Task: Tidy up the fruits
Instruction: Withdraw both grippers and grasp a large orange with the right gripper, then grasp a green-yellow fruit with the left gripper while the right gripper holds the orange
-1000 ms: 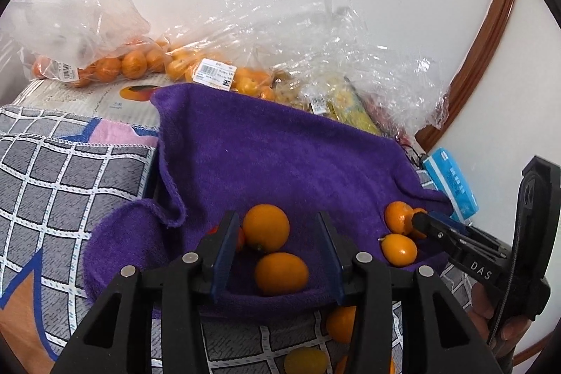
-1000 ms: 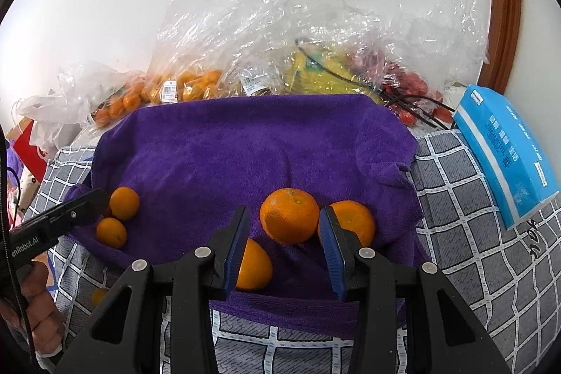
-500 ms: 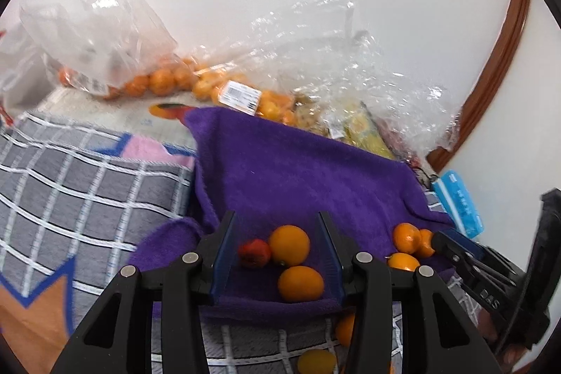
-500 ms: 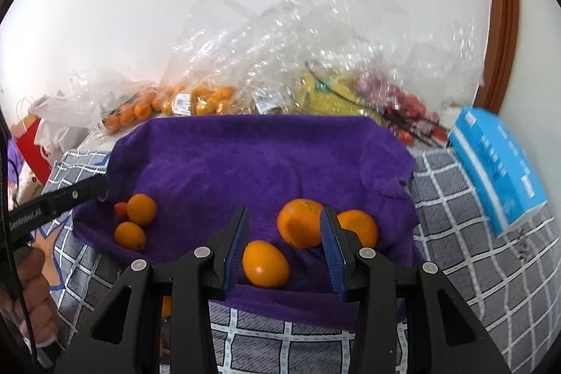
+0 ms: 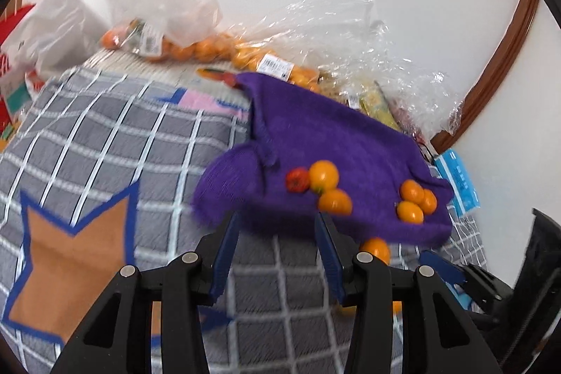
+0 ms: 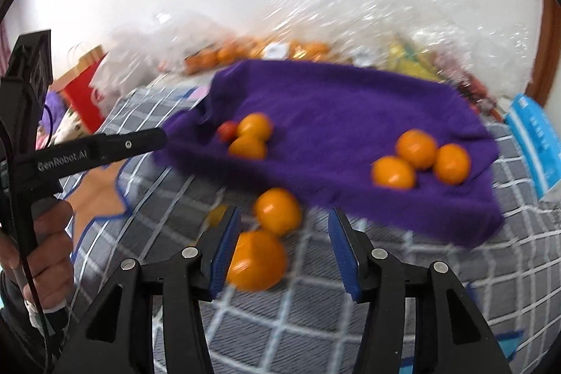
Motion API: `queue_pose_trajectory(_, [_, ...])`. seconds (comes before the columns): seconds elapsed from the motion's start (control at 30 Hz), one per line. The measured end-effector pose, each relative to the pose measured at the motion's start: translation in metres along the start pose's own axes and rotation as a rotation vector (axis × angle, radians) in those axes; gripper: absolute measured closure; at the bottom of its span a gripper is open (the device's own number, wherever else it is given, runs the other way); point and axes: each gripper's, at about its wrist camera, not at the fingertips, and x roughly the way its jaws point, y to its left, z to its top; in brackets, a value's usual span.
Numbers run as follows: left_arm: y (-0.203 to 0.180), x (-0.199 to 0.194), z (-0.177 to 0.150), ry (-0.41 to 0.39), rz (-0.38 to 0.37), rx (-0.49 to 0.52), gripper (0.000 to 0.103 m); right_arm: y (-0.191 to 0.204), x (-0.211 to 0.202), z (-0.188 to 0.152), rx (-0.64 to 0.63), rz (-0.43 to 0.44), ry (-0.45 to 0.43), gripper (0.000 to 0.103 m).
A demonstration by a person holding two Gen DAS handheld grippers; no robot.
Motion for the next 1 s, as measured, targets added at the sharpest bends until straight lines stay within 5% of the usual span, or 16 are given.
queue_pose_trajectory(0.37, [0.024, -0.017, -0.032, 0.034, 0.038, 0.016, 0.059, 0.018, 0.012, -0.021, -0.044, -0.045, 0.026, 0.052])
queue_pose_trajectory(0.4, [0.026, -0.017, -0.033, 0.042, 0.040, 0.013, 0.059, 0.017, 0.012, -0.021, -0.047, -0.052, 0.029, 0.059])
queue_pose_trajectory(0.5, [0.029, -0.018, -0.039, 0.060, 0.048, 0.018, 0.059, 0.016, 0.007, -0.023, -0.048, -0.063, 0.024, 0.059])
queue_pose_trajectory(1.0, [-0.003, -0.014, -0.059, 0.121, 0.037, 0.109, 0.059, -0.009, -0.016, -0.050, 0.012, -0.070, 0.003, 0.058])
